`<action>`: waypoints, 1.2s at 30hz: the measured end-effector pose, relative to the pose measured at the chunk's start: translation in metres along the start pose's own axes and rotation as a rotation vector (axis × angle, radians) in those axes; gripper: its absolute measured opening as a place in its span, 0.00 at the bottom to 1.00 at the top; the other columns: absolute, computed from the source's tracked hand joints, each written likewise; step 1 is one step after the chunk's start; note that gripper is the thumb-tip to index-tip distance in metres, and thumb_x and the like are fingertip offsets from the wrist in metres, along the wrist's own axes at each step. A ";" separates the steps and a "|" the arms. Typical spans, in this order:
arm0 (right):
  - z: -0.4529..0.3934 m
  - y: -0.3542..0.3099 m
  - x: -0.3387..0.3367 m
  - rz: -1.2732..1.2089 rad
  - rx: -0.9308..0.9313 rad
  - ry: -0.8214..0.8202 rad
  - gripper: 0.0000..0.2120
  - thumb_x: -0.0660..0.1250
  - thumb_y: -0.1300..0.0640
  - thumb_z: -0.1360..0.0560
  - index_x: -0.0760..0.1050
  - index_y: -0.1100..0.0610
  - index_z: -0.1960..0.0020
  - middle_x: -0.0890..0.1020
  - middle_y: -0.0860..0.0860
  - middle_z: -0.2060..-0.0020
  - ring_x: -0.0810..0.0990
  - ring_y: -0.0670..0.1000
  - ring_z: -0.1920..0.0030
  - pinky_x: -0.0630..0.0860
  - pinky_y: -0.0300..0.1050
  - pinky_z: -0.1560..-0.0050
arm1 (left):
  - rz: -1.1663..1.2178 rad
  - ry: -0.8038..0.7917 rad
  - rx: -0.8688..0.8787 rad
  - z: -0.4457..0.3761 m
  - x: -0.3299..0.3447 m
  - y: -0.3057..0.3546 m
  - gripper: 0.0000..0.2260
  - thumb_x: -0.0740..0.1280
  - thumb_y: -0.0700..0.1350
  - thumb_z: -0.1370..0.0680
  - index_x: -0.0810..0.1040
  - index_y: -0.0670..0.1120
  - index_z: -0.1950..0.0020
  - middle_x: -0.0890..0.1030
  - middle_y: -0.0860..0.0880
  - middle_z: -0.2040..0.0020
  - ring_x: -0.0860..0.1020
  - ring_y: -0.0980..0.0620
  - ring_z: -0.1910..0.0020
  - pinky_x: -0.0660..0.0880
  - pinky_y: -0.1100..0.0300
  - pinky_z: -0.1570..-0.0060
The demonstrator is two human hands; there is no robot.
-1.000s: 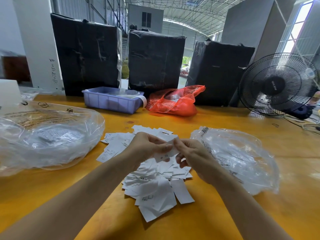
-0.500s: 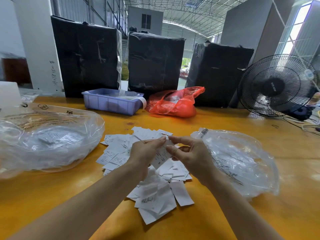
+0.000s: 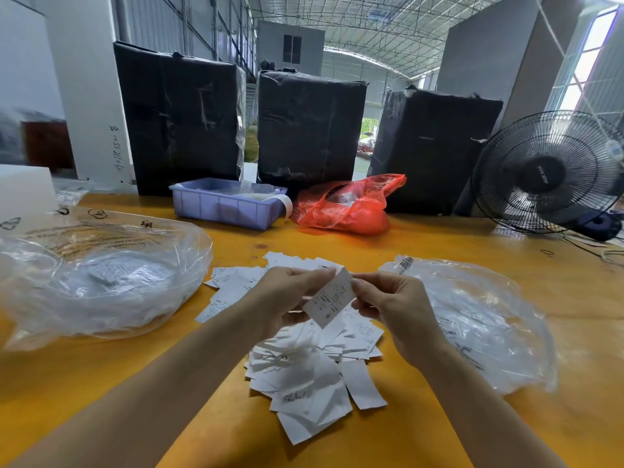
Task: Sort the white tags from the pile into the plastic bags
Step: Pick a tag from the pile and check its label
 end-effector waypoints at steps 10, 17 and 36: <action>0.003 -0.005 -0.001 -0.026 -0.002 0.041 0.05 0.67 0.66 0.26 0.81 0.59 0.54 0.84 0.53 0.67 0.82 0.48 0.69 0.78 0.36 0.68 | -0.357 0.034 0.083 -0.003 -0.034 0.012 0.04 0.77 0.43 0.32 0.84 0.45 0.62 0.81 0.51 0.72 0.72 0.61 0.78 0.67 0.69 0.76; -0.013 -0.021 -0.063 0.606 -0.504 0.426 0.08 0.67 0.65 0.26 0.79 0.58 0.48 0.82 0.50 0.64 0.81 0.42 0.60 0.77 0.31 0.63 | -0.625 0.720 0.185 0.018 -0.173 0.049 0.04 0.70 0.41 0.25 0.82 0.41 0.56 0.78 0.47 0.69 0.75 0.55 0.71 0.67 0.64 0.75; -0.024 0.027 -0.127 1.134 0.193 0.275 0.04 0.72 0.61 0.28 0.84 0.61 0.58 0.85 0.56 0.60 0.82 0.51 0.61 0.79 0.47 0.58 | -0.979 0.681 0.455 0.002 -0.082 0.036 0.13 0.71 0.43 0.27 0.80 0.43 0.43 0.81 0.40 0.48 0.78 0.41 0.49 0.72 0.50 0.49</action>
Point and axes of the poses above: each hand's wrist, its own z-axis away from the middle knuckle, its own x-axis out of the palm, y = z × x, the point moved 3 cm from there along -z, towards the middle knuckle
